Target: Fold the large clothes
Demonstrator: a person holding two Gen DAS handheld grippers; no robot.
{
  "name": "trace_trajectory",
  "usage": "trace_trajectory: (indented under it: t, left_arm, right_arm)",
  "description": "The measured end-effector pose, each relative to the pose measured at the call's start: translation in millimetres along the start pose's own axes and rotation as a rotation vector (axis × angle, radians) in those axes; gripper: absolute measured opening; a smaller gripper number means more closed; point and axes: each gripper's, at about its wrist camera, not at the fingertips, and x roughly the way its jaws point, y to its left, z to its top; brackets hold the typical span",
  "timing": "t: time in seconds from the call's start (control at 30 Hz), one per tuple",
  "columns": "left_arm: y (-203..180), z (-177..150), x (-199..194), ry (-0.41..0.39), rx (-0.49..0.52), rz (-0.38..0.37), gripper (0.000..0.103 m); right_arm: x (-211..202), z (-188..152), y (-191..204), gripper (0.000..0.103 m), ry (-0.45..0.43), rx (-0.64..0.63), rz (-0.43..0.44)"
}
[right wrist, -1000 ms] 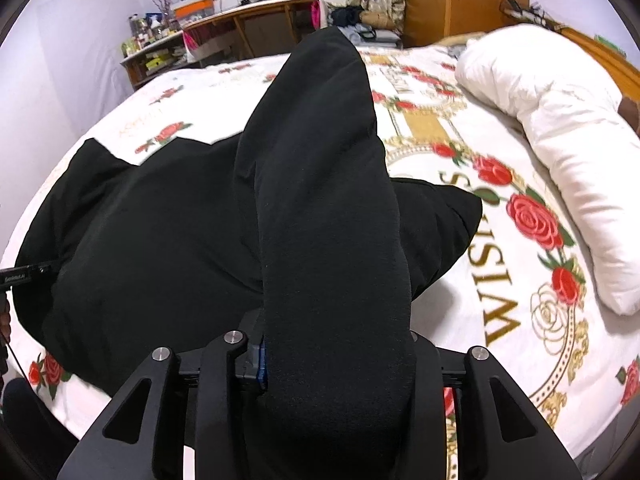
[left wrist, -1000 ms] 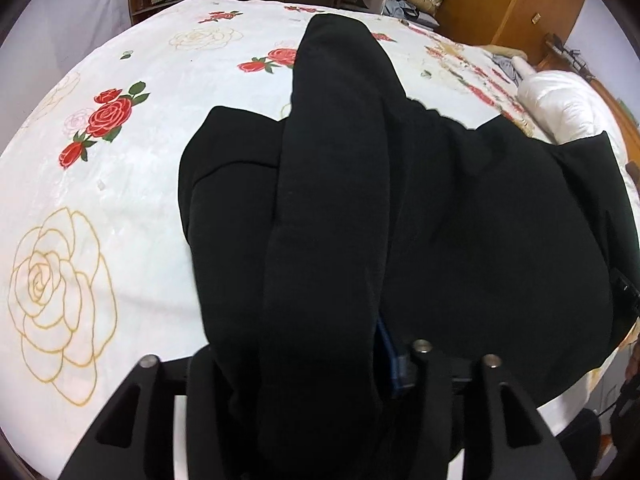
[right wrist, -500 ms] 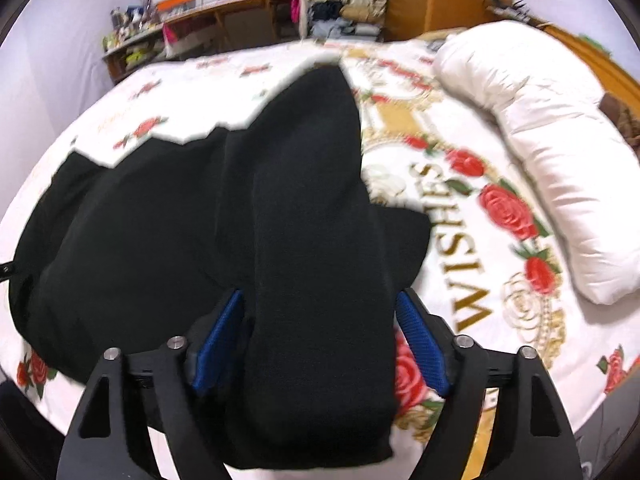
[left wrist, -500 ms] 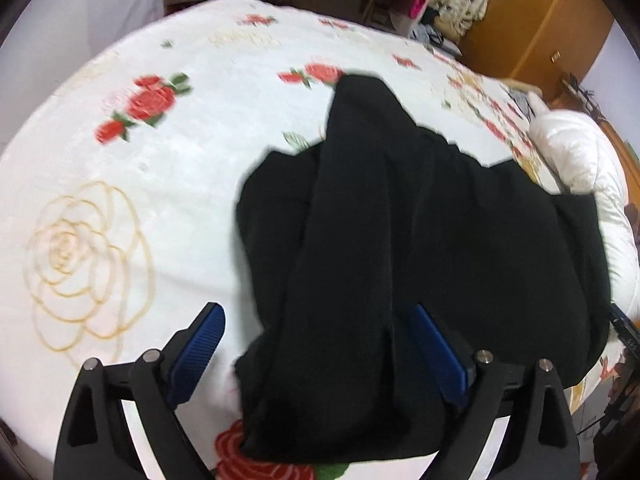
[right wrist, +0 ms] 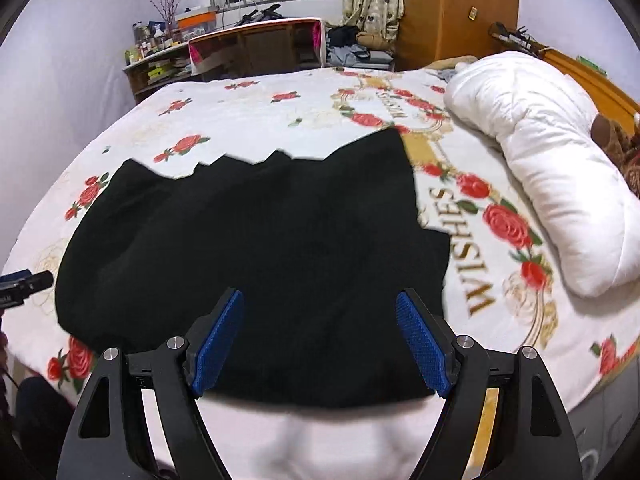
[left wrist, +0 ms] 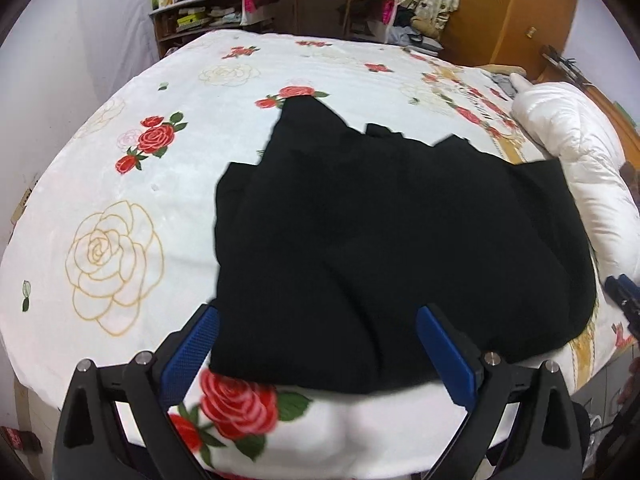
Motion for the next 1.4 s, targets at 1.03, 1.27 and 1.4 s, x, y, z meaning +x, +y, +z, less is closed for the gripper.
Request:
trace_trajectory:
  t: [1.03, 1.27, 1.4]
  left_arm:
    - [-53, -76, -56, -0.146, 0.084, 0.077, 0.1]
    - [-57, -79, -58, -0.148, 0.082, 0.074, 0.1]
    - [-59, -80, -59, -0.146, 0.081, 0.076, 0.1]
  right_arm:
    - [-58, -75, 70, 0.078, -0.059, -0.015, -0.008]
    - [-57, -77, 69, 0.078, -0.052, -0.009, -0.007]
    - [-57, -78, 69, 0.078, -0.05, -0.004, -0.007]
